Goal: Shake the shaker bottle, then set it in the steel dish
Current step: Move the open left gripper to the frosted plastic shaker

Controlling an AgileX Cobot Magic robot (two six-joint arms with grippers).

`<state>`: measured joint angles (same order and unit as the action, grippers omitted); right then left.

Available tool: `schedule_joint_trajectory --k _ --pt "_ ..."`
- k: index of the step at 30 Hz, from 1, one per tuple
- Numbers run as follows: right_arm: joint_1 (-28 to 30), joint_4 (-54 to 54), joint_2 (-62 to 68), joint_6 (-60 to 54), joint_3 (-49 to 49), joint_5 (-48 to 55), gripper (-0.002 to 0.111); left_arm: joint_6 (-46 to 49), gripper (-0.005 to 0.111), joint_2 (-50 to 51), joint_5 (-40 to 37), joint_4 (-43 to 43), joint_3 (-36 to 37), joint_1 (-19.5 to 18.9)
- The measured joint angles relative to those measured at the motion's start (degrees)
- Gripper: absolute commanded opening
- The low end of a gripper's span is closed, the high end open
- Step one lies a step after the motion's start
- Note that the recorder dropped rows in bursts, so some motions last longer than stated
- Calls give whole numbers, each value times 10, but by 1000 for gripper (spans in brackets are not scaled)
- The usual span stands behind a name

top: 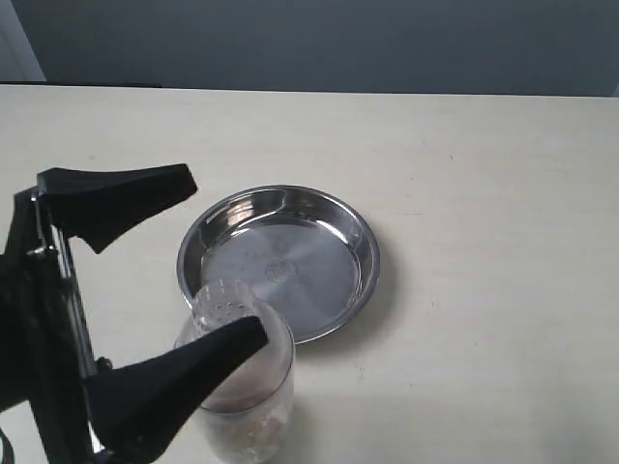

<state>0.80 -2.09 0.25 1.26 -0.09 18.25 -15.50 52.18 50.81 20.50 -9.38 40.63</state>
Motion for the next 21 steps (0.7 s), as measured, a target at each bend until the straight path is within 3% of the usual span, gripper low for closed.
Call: schedule_joint_trajectory --k 14,21 --pt "0 0 0 0 0 0 -1 36 105 193 174 -52 31 0" --pt "0 0 0 0 0 0 -1 42 104 255 183 -80 60 0"
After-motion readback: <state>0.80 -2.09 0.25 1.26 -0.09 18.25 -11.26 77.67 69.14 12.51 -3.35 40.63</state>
